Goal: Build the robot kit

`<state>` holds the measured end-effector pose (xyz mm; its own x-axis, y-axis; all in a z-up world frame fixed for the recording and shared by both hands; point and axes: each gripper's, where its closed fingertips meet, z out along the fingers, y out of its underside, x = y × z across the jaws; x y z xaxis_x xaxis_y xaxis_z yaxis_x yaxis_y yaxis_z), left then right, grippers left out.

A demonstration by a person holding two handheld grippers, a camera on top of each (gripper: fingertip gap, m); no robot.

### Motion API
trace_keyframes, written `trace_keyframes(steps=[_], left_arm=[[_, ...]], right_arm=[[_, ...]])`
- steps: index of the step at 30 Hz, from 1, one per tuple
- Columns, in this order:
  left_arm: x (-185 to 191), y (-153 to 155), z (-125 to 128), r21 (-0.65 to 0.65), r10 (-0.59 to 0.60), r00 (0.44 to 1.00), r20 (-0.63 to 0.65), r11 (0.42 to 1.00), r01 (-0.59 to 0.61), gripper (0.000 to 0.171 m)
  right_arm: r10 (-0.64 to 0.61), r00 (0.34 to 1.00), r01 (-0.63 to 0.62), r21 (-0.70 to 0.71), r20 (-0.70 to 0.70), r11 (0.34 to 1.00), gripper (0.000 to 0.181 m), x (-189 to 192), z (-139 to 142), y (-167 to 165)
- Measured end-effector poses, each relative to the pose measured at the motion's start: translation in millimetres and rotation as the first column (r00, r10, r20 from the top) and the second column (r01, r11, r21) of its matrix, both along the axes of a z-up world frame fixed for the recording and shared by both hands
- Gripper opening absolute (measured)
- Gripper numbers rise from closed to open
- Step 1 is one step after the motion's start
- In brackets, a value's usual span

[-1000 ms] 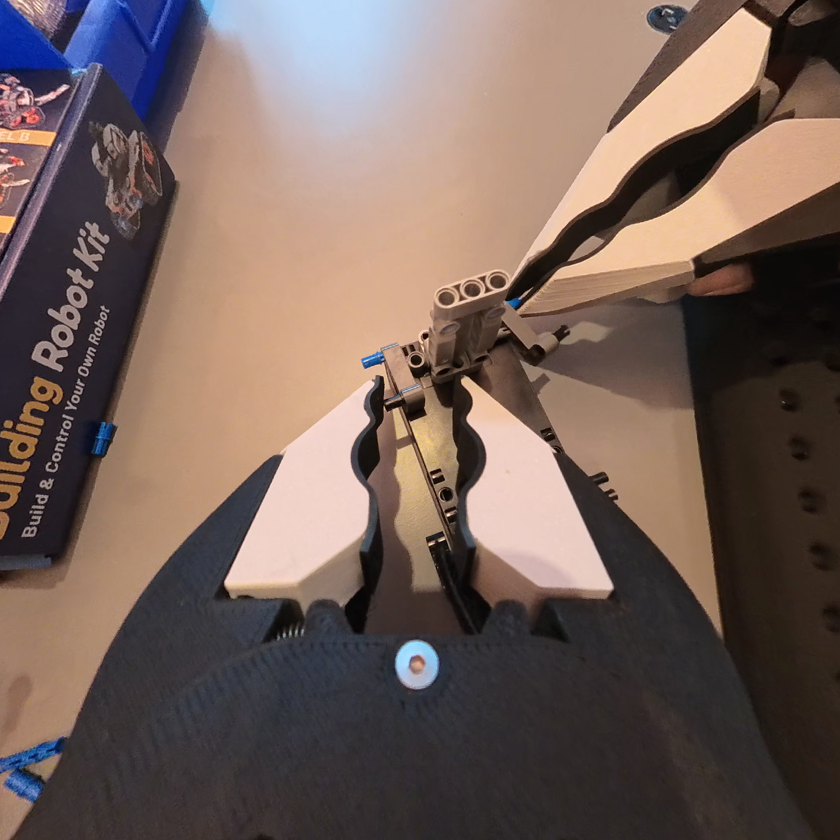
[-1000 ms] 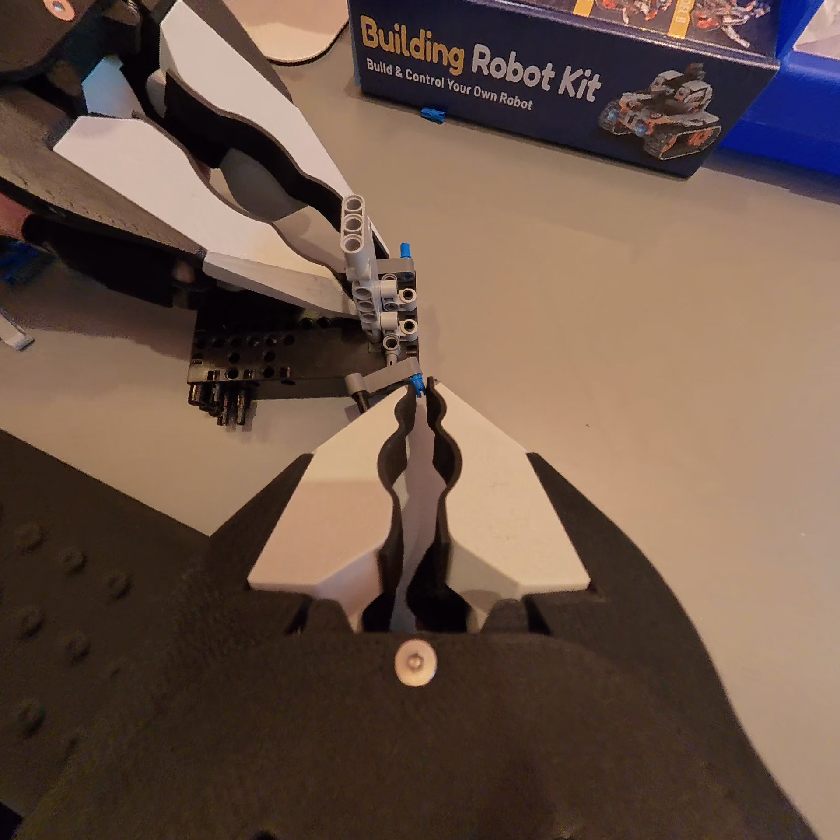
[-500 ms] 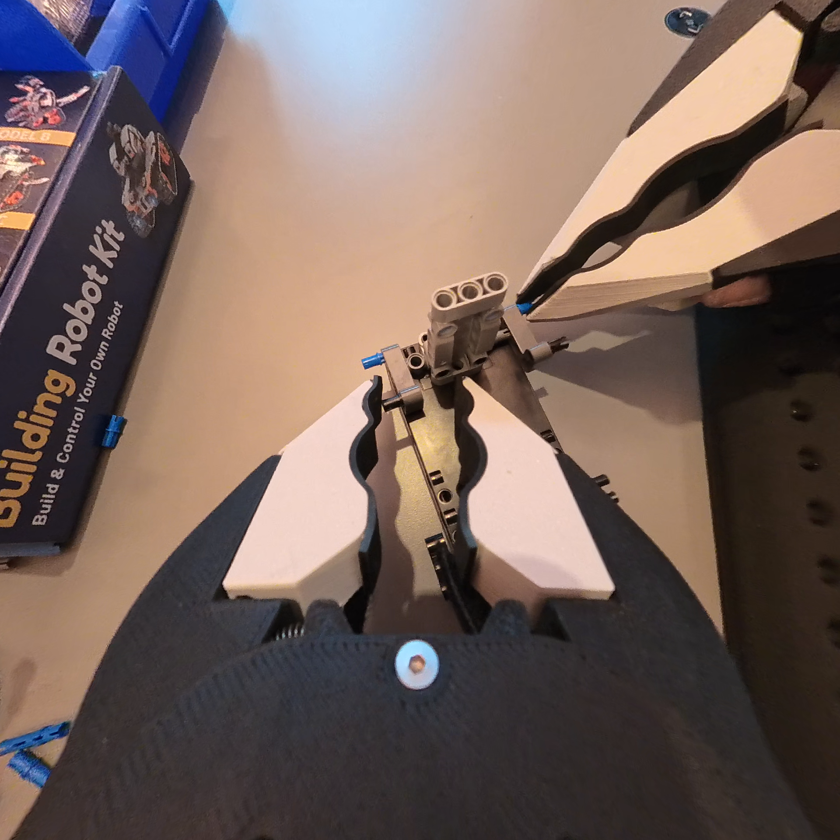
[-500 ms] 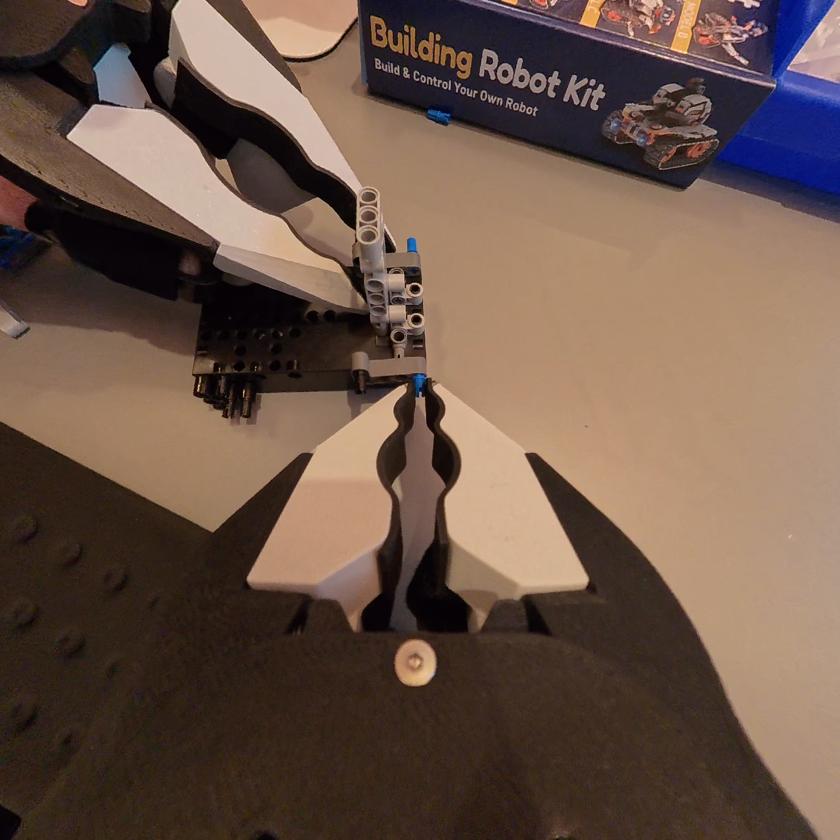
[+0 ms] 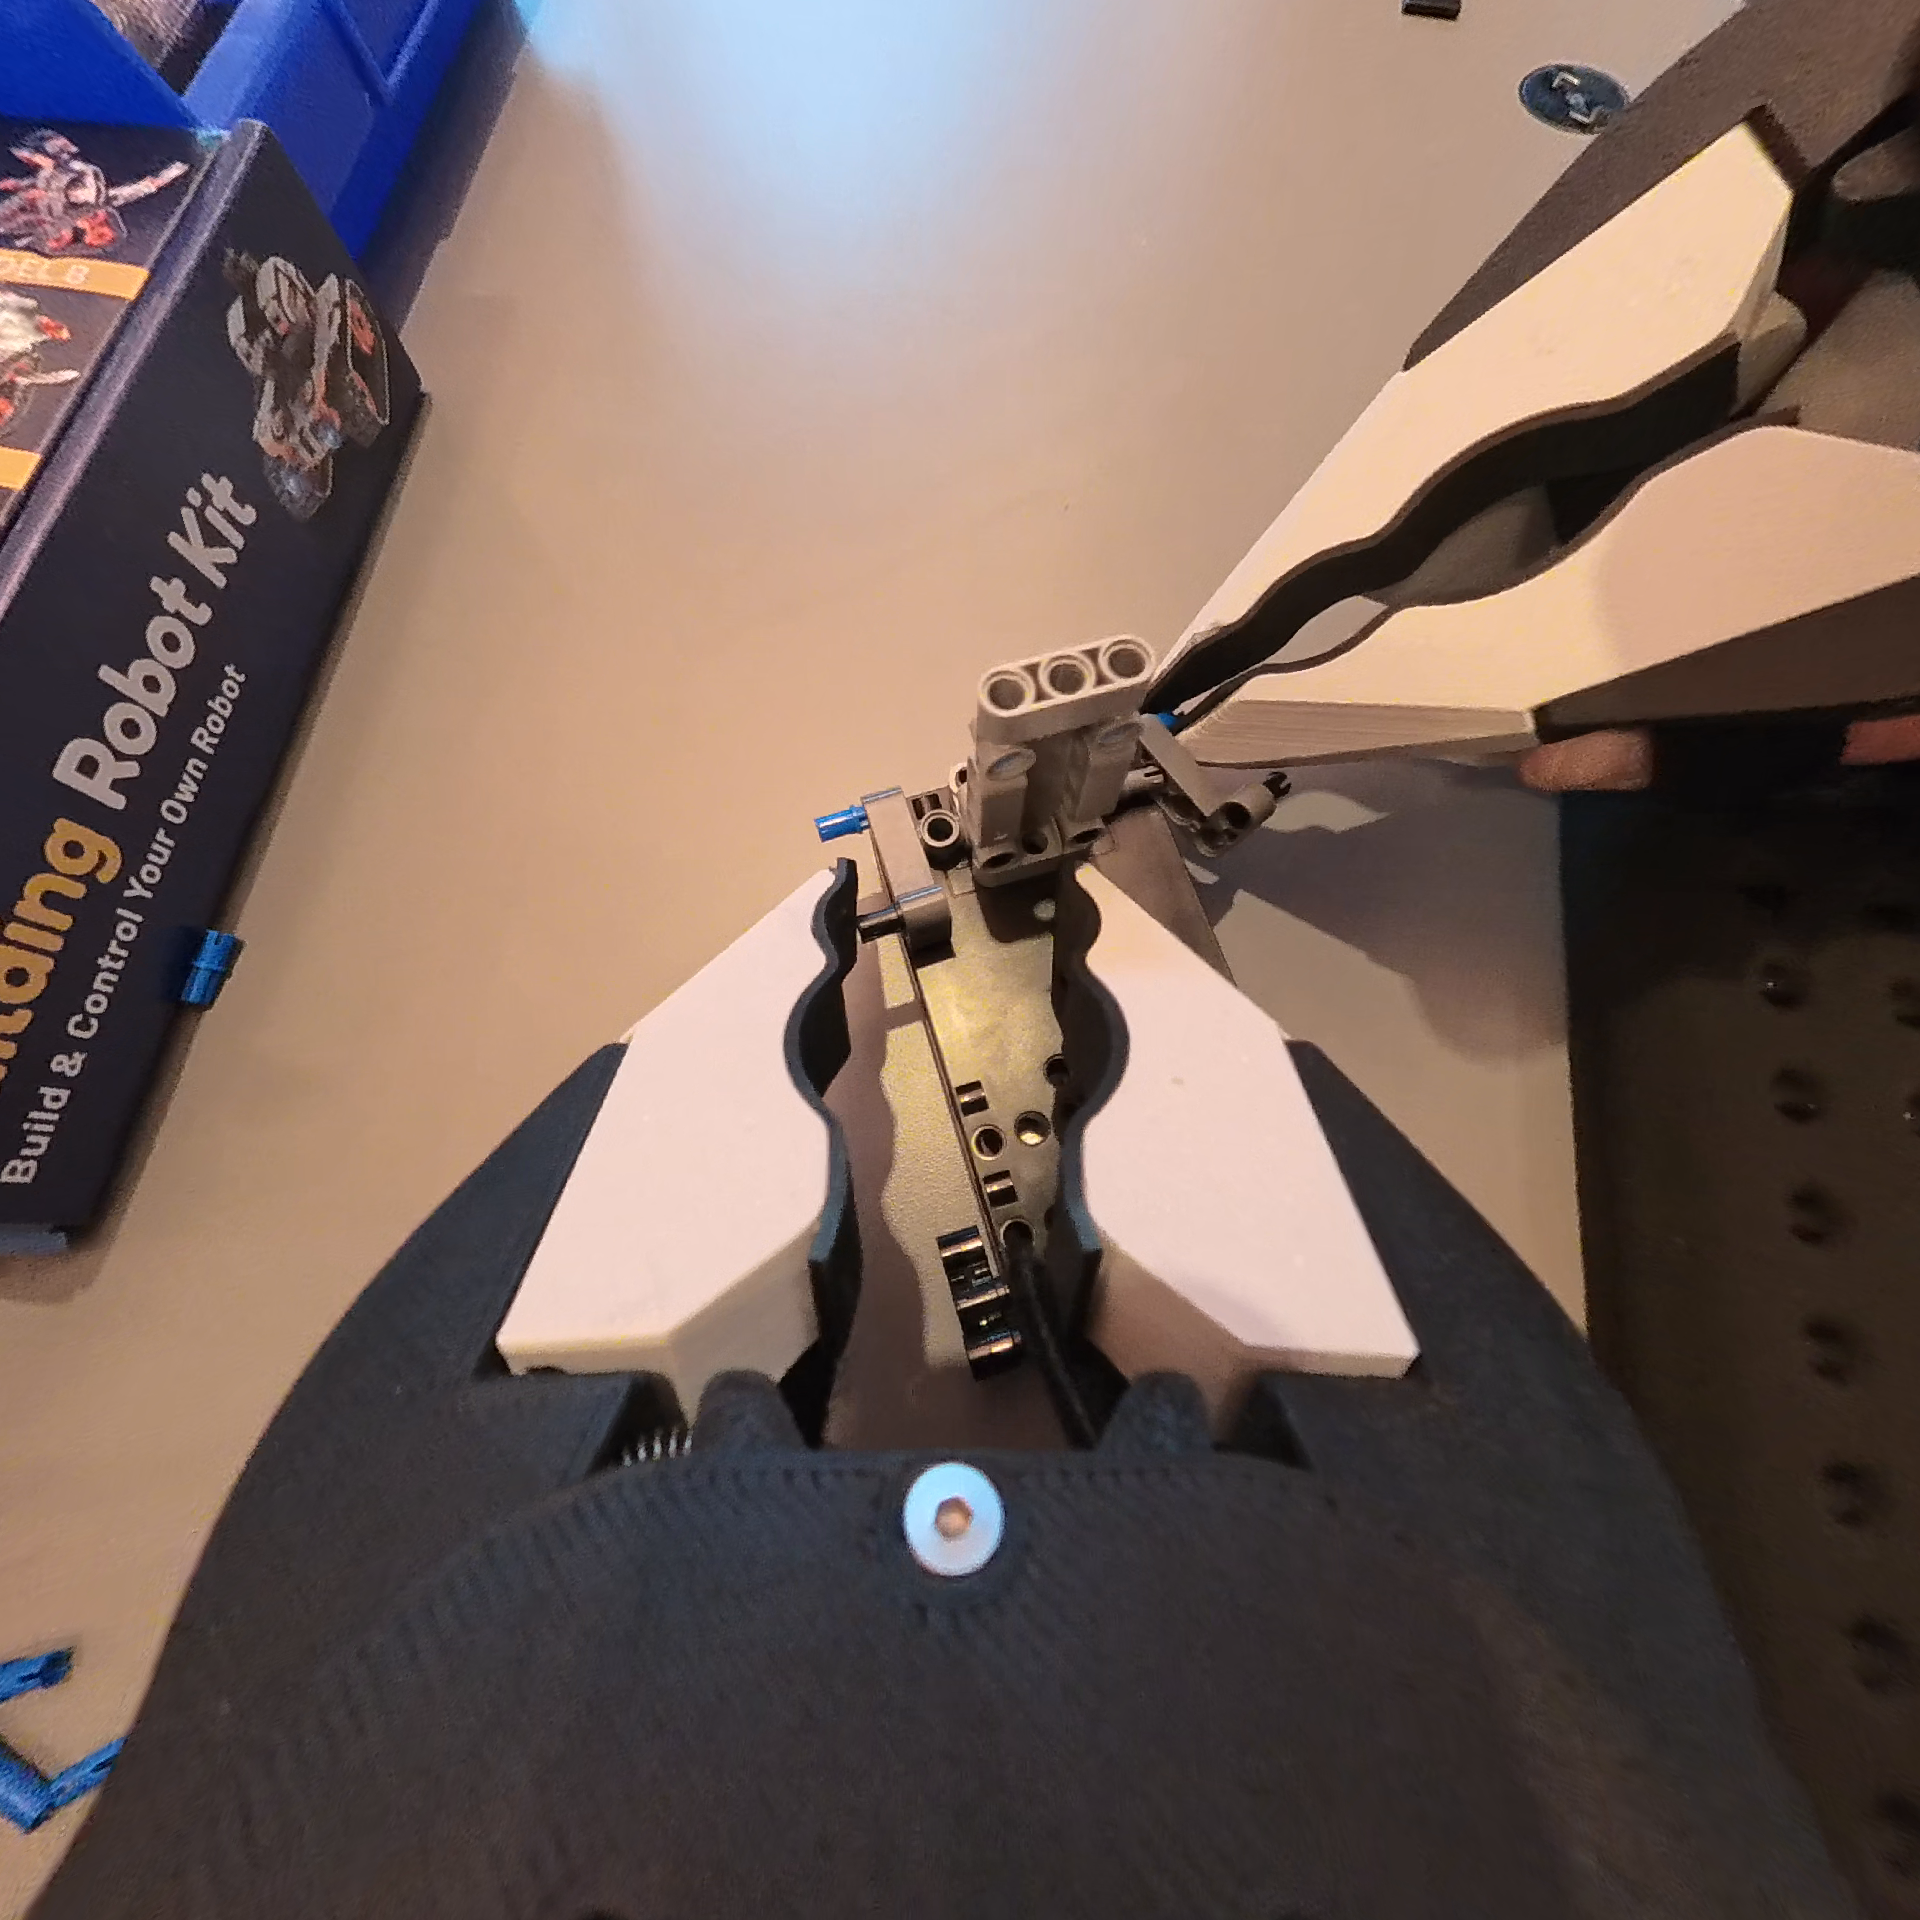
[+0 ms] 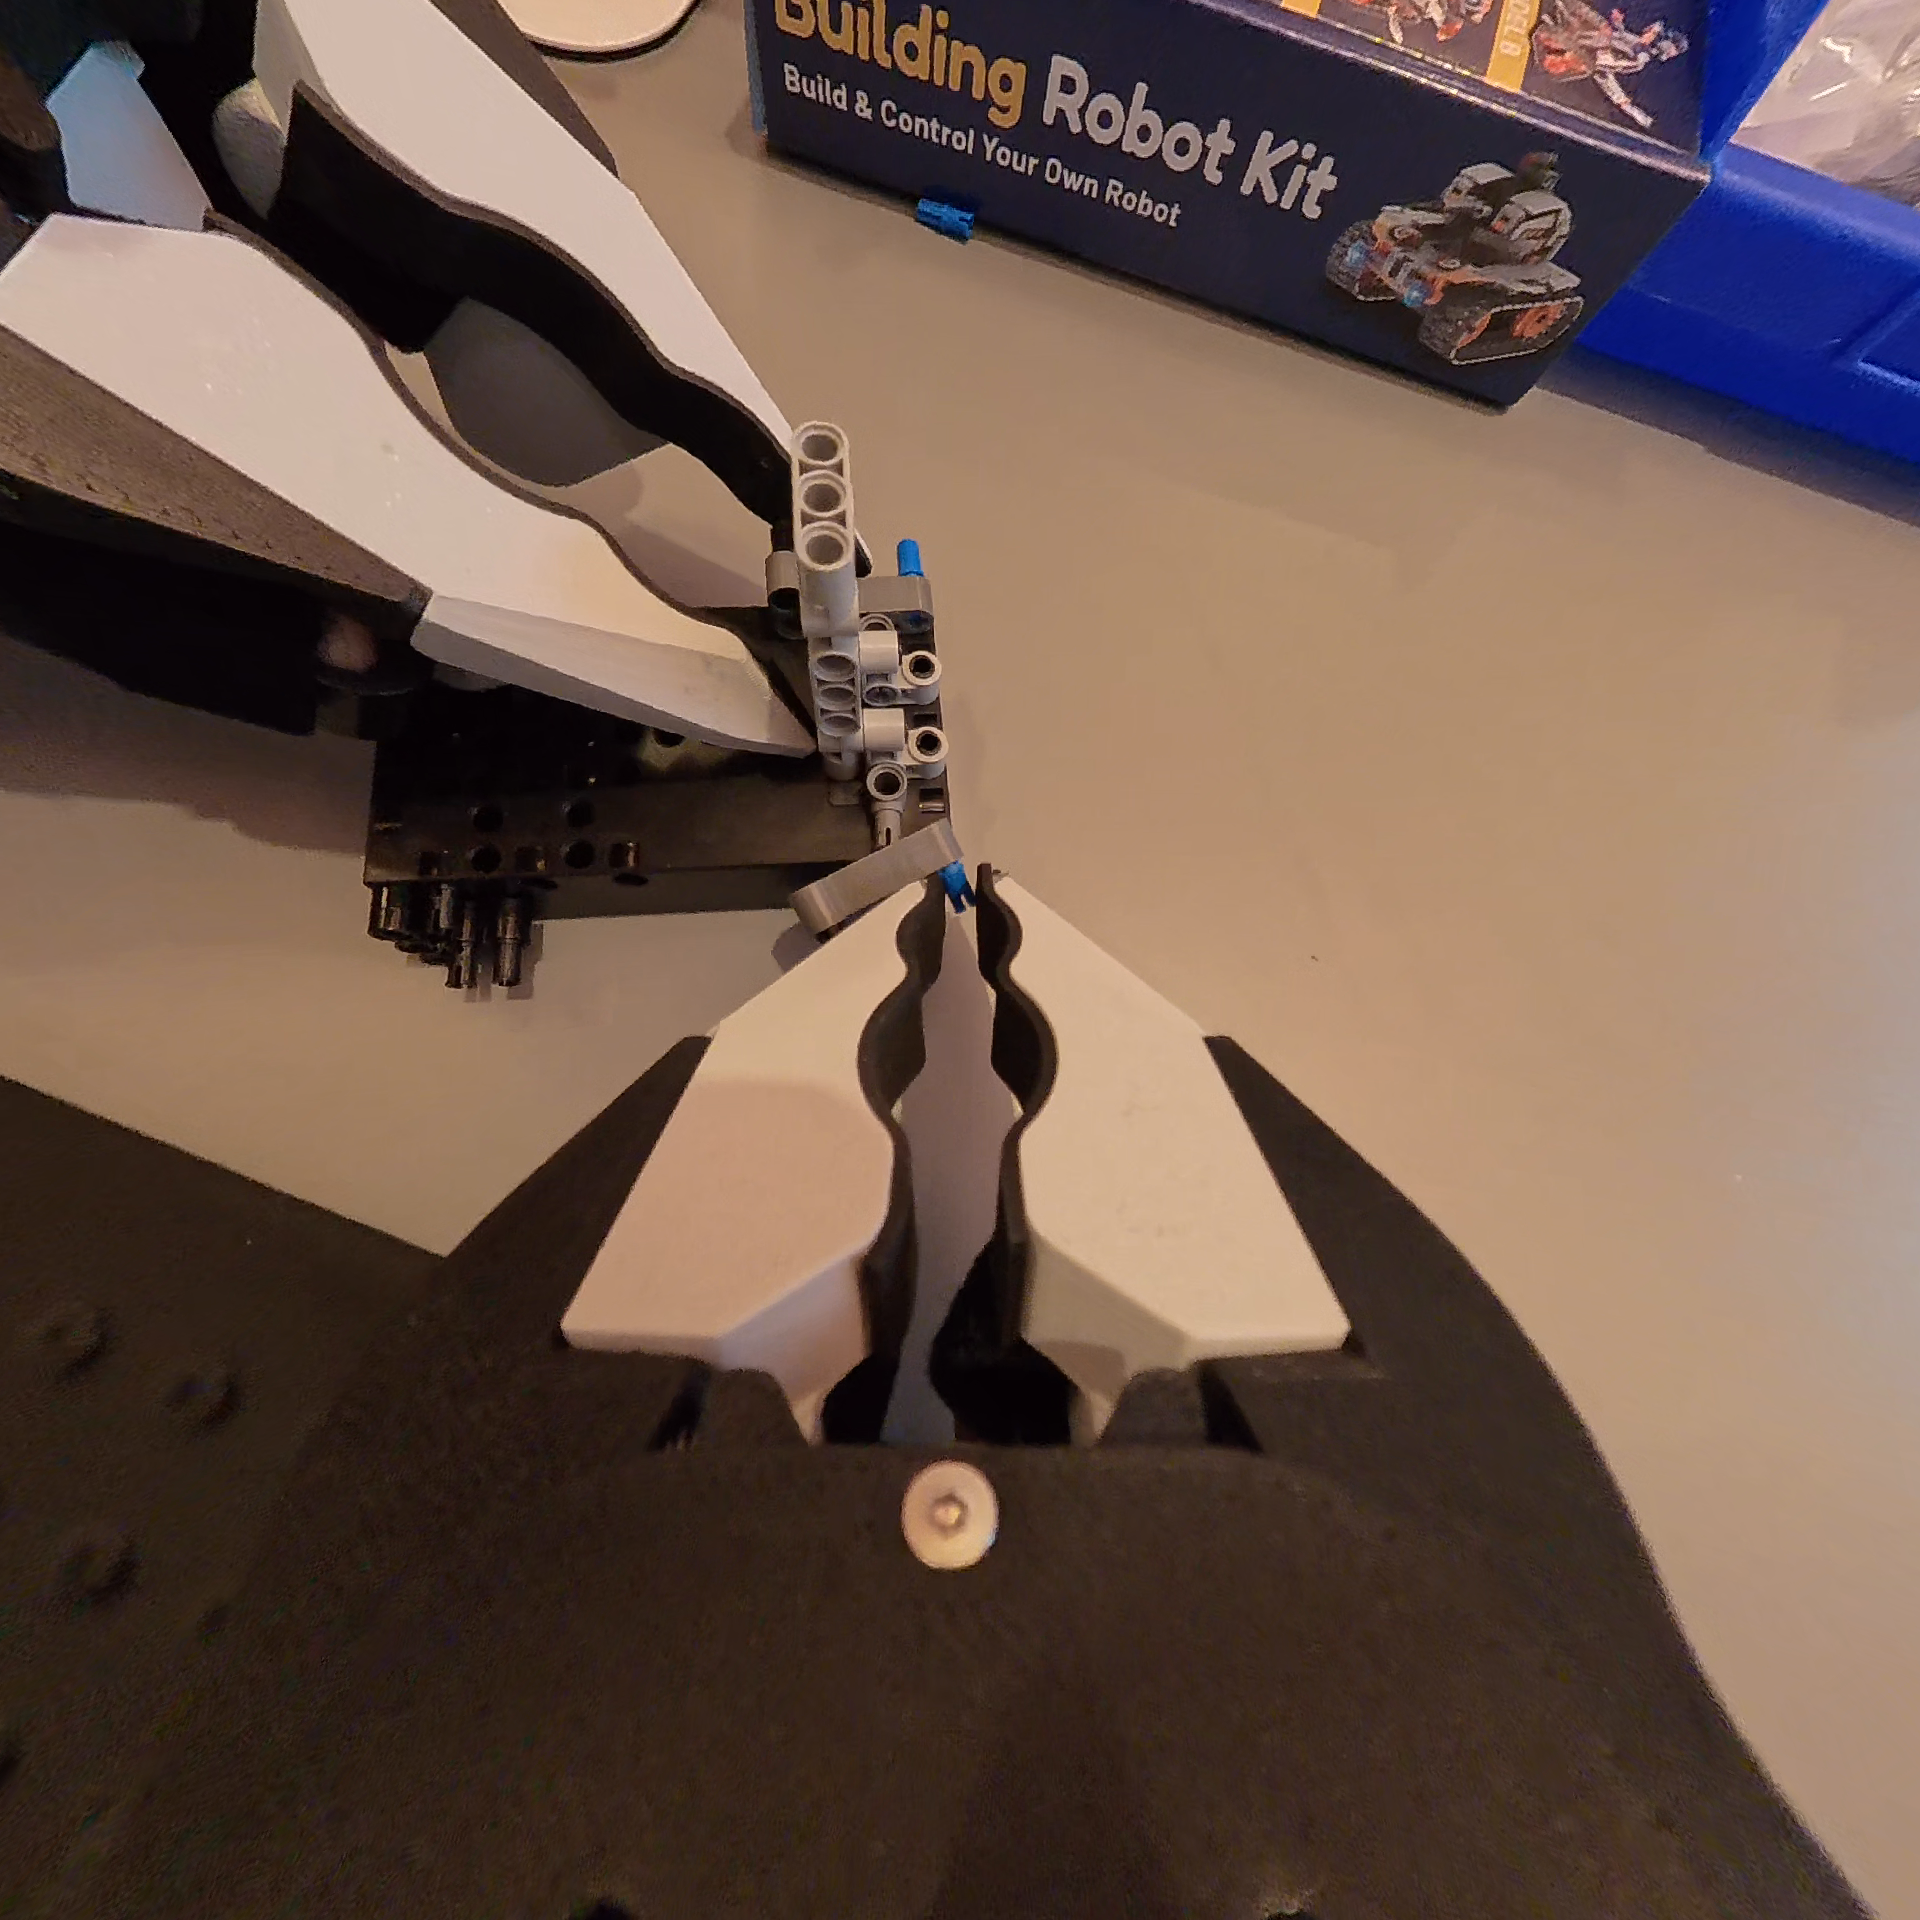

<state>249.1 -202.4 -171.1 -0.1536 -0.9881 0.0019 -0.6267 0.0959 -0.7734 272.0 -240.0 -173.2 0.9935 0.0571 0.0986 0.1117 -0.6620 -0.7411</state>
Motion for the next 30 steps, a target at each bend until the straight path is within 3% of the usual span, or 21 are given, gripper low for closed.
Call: trace_keyframes(steps=[12, 30], left_arm=[[0.5, -0.3, 0.4, 0.008, 0.014, 1.000, 0.004, 1.000, -0.014, 0.036], [2.0, 1.5, 1.4, -0.037, 0.118, 0.993, 0.032, 0.992, -0.117, 0.045]], right_arm=[[-0.015, 0.998, 0.013, -0.022, -0.064, 1.000, 0.002, -4.3, -0.1, -5.8], [-0.085, 0.996, 0.084, -0.040, -0.008, 0.996, 0.001, 3.2, -3.3, 5.3]])
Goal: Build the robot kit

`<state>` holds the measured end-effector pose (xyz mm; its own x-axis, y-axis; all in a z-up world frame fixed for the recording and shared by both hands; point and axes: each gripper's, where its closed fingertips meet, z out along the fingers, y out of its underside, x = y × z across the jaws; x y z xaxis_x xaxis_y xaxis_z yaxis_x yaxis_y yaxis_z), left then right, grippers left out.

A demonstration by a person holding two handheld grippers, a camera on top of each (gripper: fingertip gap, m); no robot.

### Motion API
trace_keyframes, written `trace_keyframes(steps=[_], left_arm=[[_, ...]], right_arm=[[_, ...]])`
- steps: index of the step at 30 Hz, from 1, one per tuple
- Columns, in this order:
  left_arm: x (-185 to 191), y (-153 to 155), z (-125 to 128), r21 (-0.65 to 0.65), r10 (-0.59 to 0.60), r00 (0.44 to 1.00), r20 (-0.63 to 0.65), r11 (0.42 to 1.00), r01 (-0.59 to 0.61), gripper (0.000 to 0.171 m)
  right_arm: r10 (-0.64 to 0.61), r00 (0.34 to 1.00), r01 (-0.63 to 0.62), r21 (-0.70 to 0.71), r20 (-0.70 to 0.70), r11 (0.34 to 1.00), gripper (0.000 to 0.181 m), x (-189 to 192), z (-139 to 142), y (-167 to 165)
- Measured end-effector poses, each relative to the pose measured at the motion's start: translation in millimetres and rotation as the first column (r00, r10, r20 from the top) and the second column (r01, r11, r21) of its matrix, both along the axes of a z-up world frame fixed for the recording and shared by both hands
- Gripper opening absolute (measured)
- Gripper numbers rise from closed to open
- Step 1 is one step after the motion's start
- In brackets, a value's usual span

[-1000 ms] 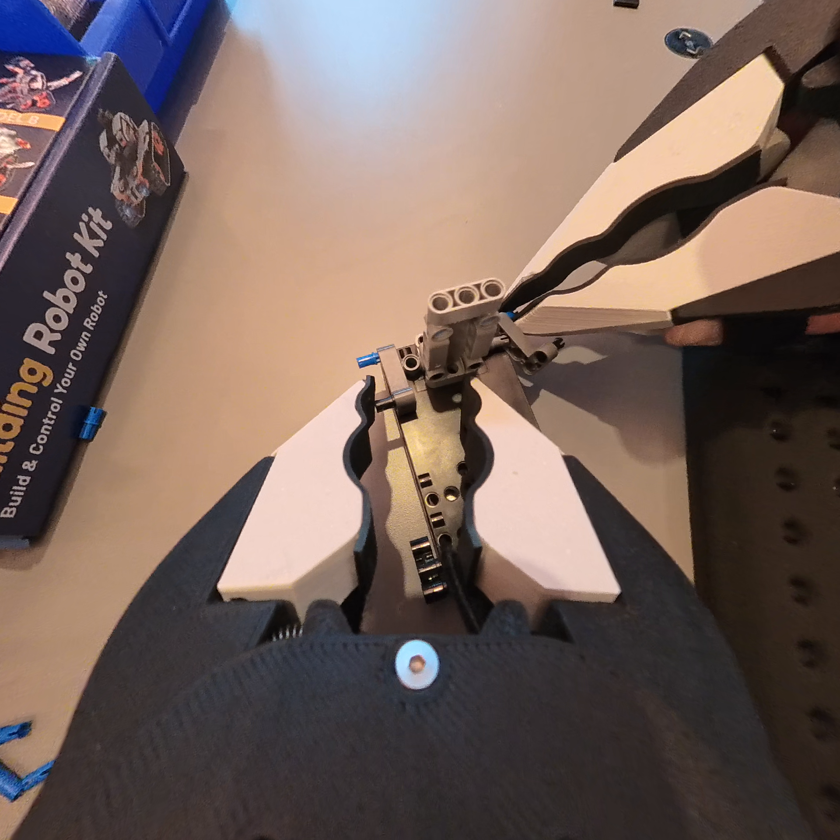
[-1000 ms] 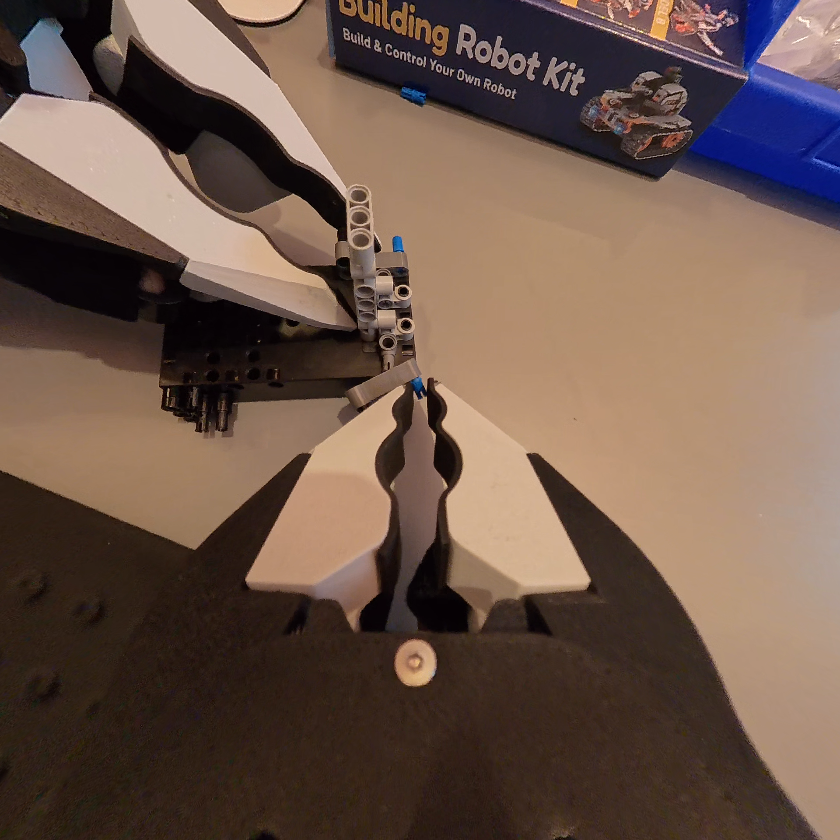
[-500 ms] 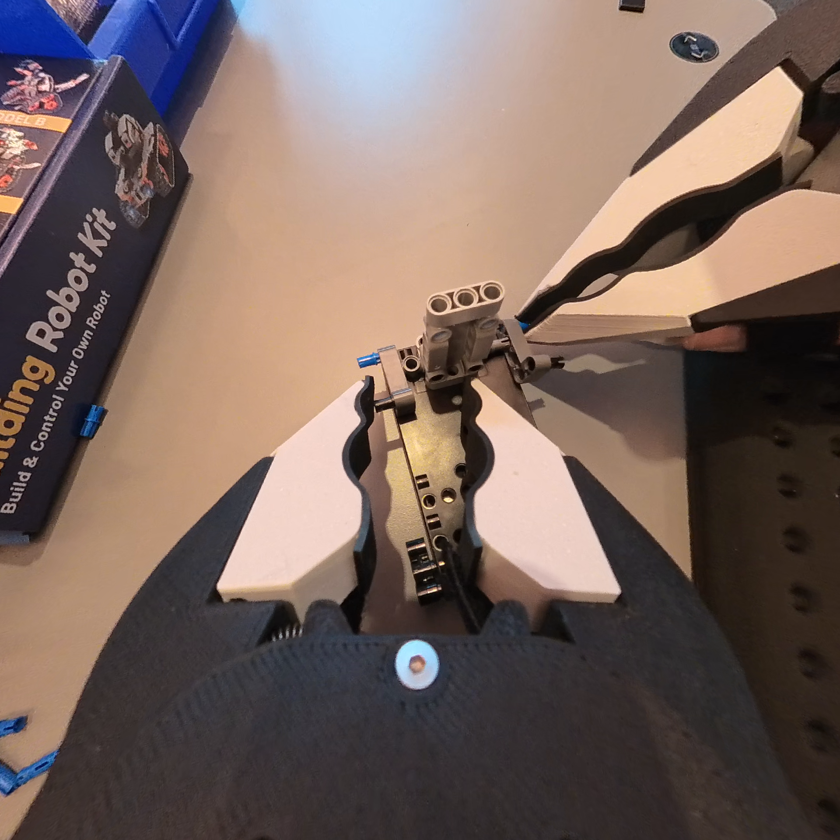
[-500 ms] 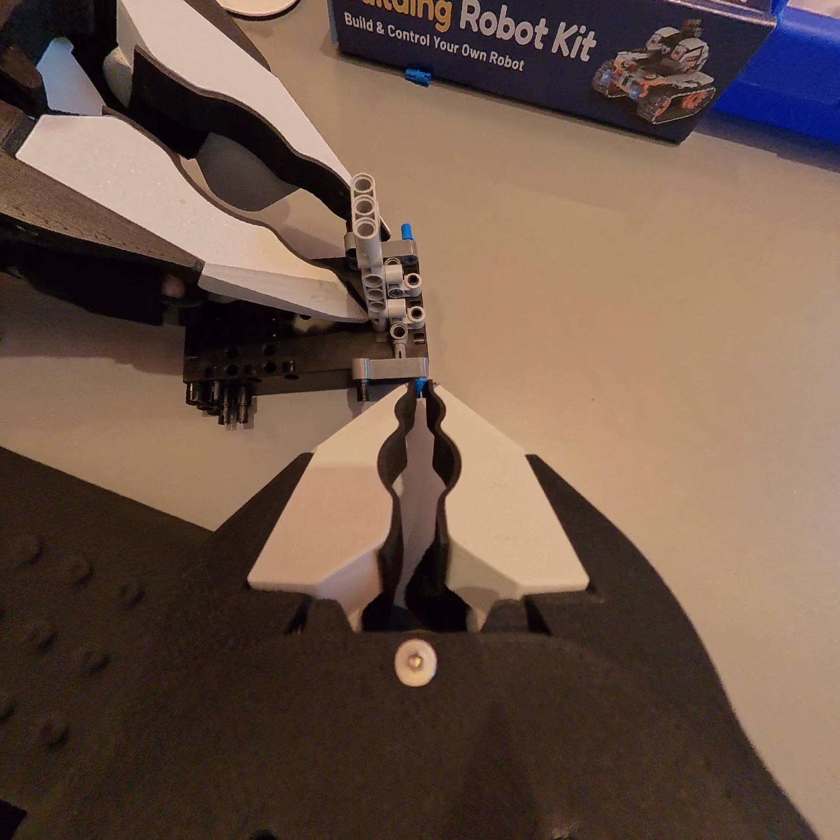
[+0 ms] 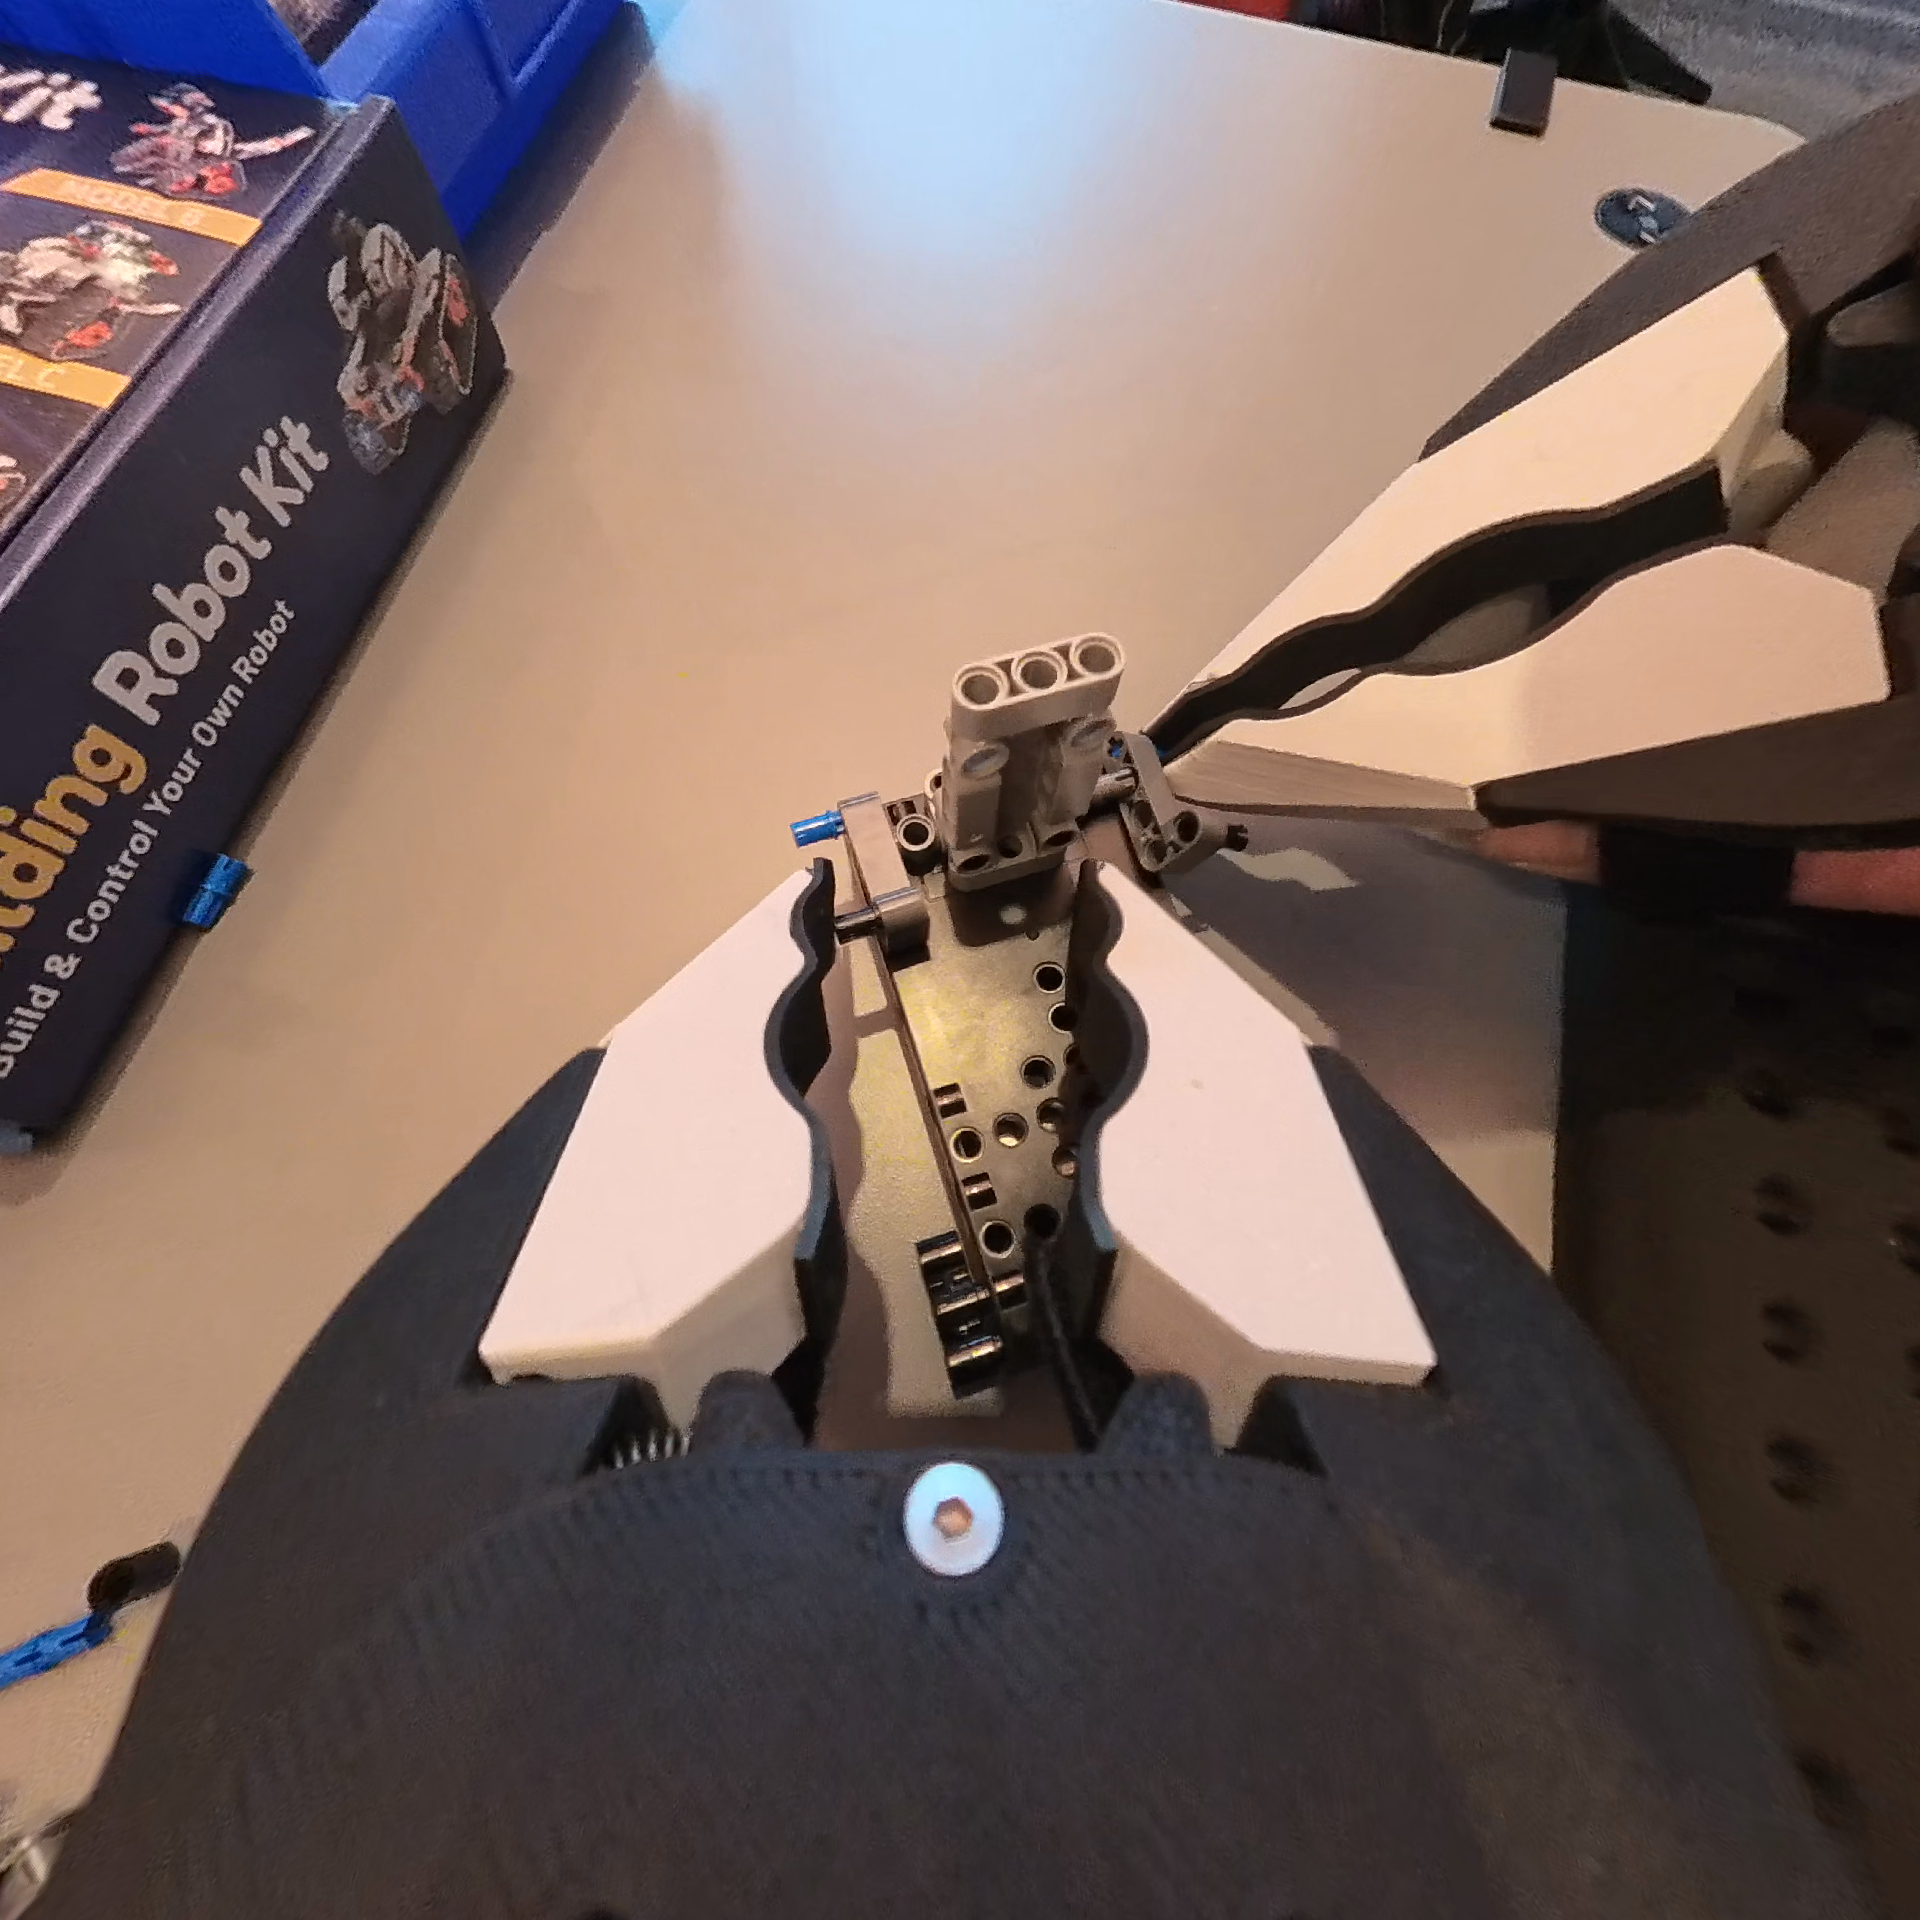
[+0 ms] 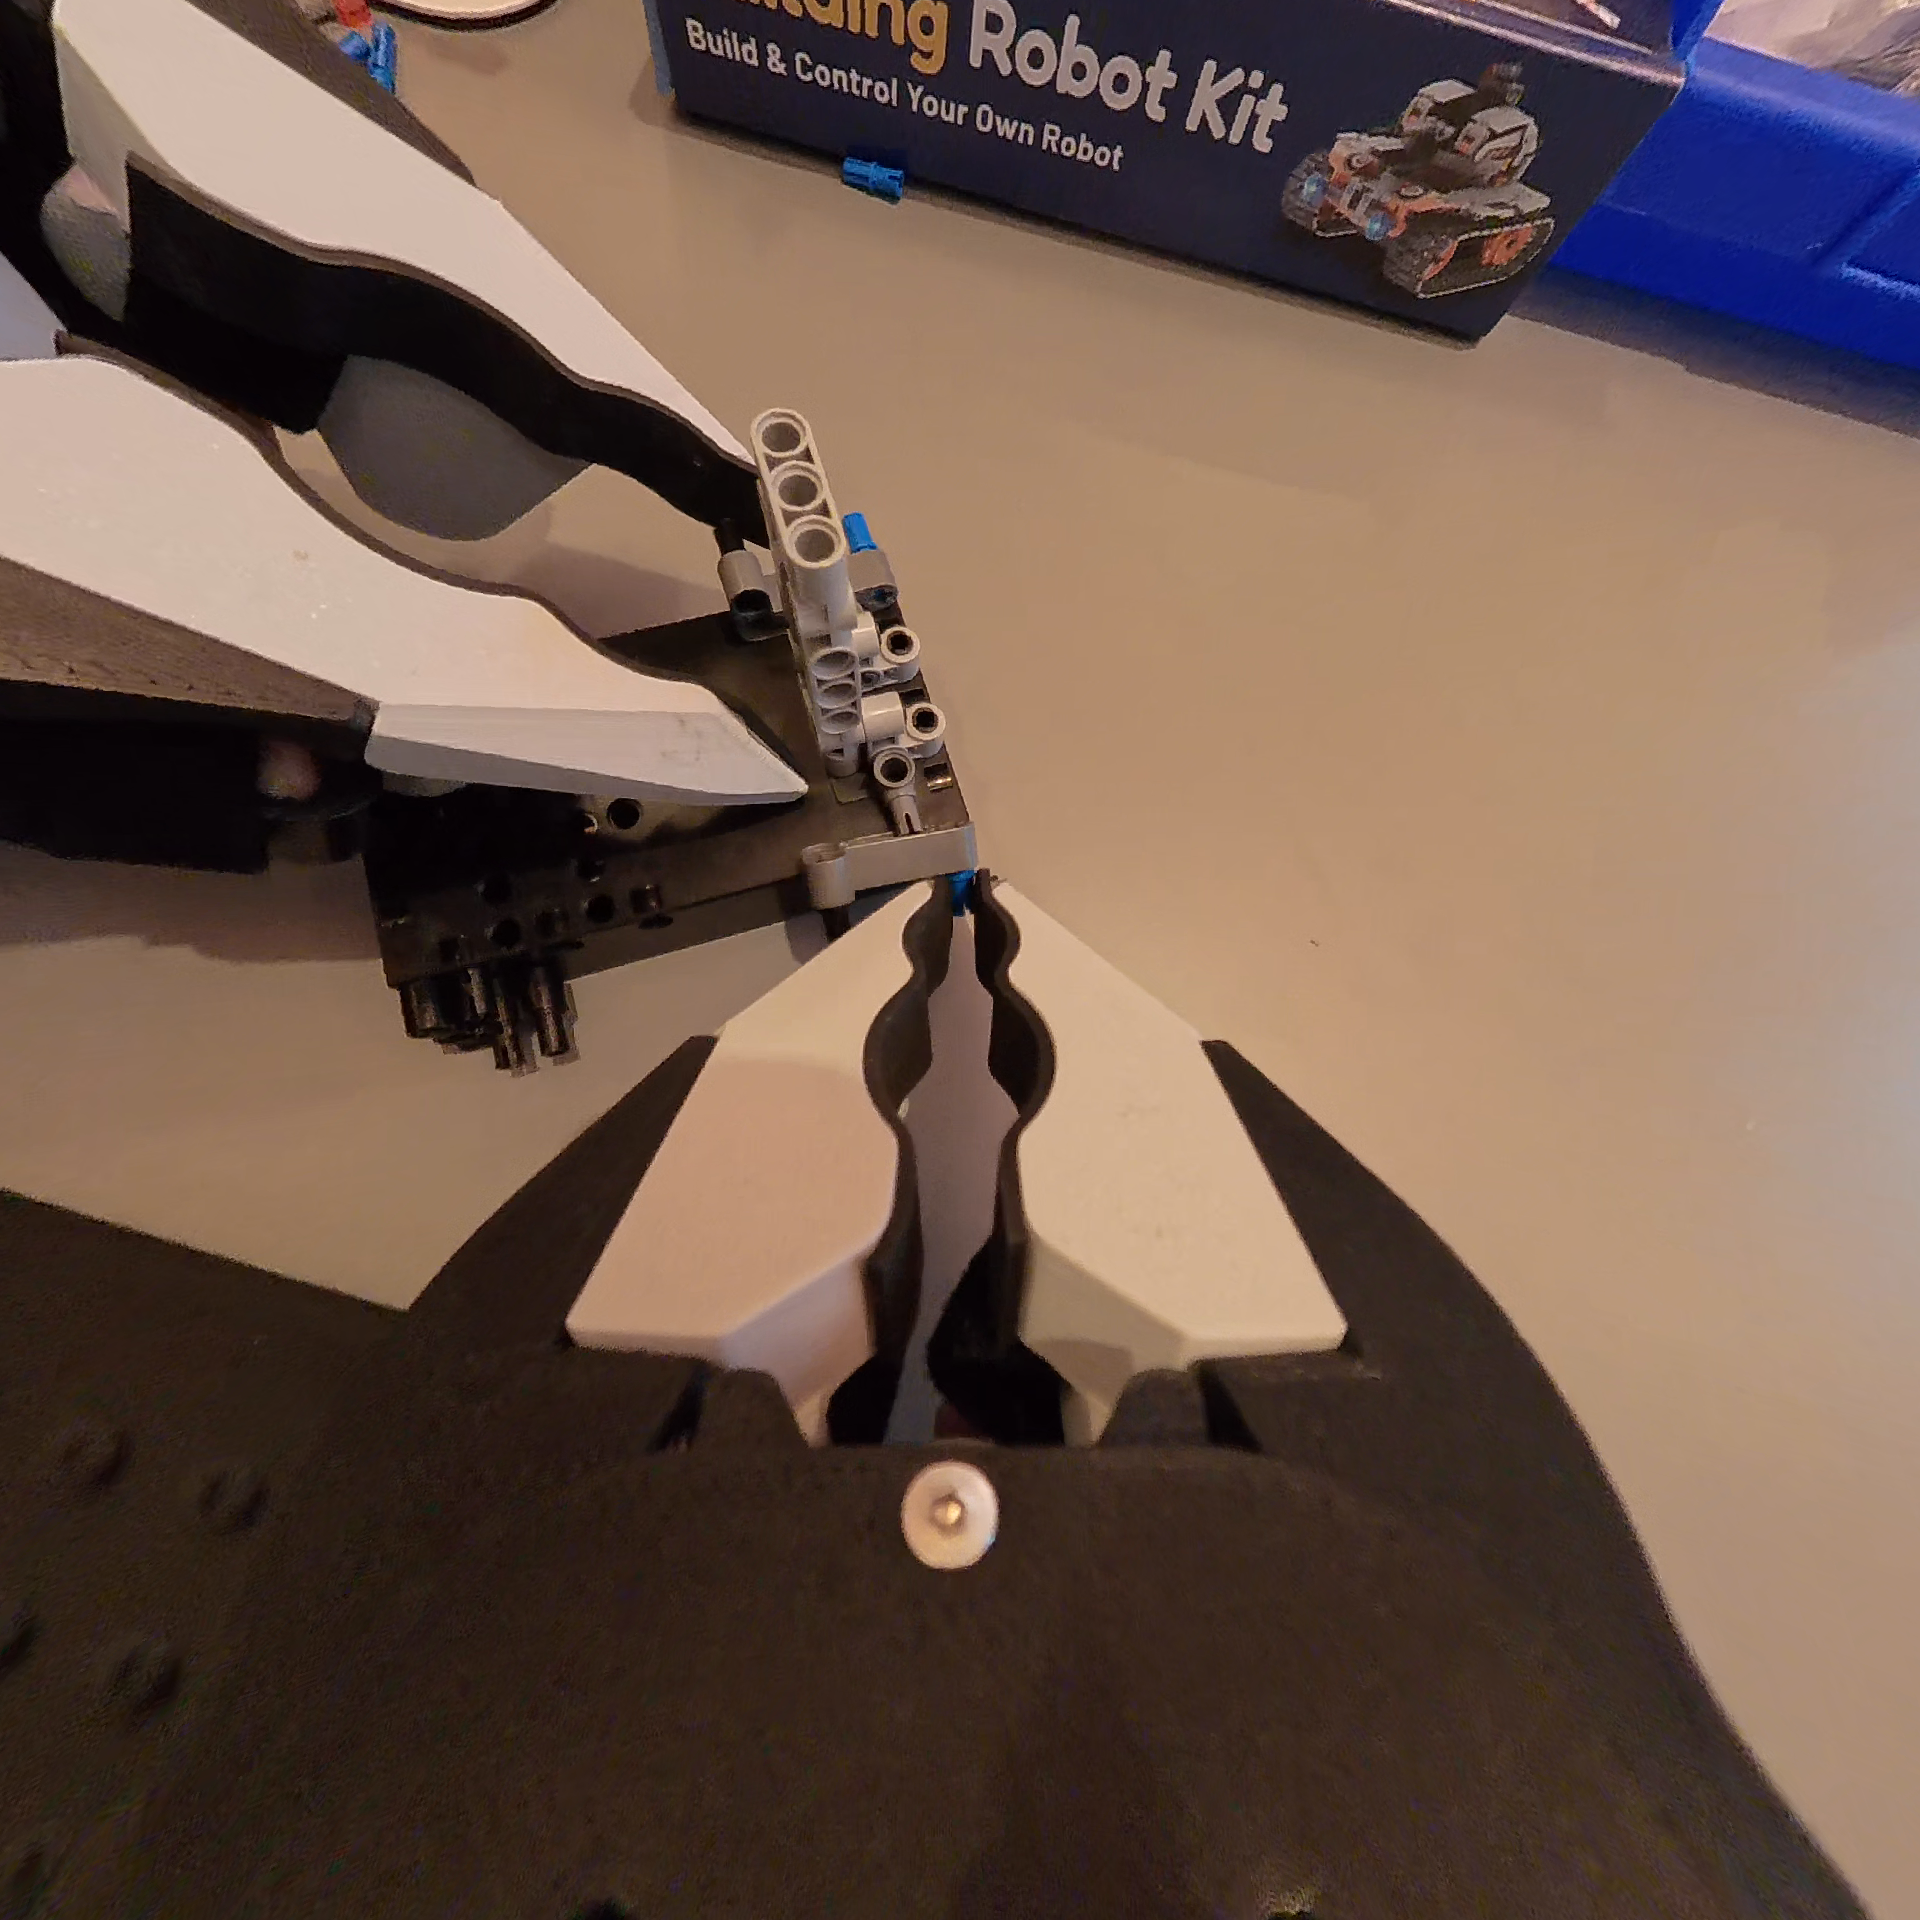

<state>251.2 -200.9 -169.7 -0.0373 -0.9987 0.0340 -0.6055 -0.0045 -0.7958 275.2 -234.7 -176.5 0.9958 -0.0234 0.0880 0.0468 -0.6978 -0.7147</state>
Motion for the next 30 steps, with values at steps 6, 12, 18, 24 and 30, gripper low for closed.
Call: trace_keyframes(steps=[6, 12, 18, 24, 30], left_arm=[[1.1, 2.6, 1.5, 0.023, 0.024, 1.000, 0.012, 0.999, -0.024, 0.047], [2.5, 3.8, 0.8, 0.035, 0.032, 0.999, 0.003, 0.999, -0.032, 0.047], [5.4, 4.7, 1.9, 0.066, 0.044, 0.999, 0.009, 0.997, -0.044, 0.048], [7.2, 6.9, 3.0, 0.091, 0.055, 0.998, 0.016, 0.994, -0.057, 0.051], [7.6, 7.2, 3.6, 0.109, 0.058, 0.998, 0.022, 0.992, -0.060, 0.049]], right_arm=[[-0.007, 1.000, 0.008, -0.011, 0.029, 1.000, 0.001, 2.4, 2.1, 3.2], [-0.011, 0.999, 0.013, -0.043, 0.042, 0.999, 0.001, 3.8, 1.9, 3.9], [-0.025, 0.998, 0.029, -0.073, 0.060, 0.997, 0.000, 7.2, 3.4, 5.6], [-0.020, 0.995, 0.031, -0.106, 0.102, 0.994, 0.000, 10.2, 3.5, 10.0], [-0.010, 0.993, 0.024, -0.126, 0.114, 0.992, 0.000, 12.1, 2.8, 11.4]])
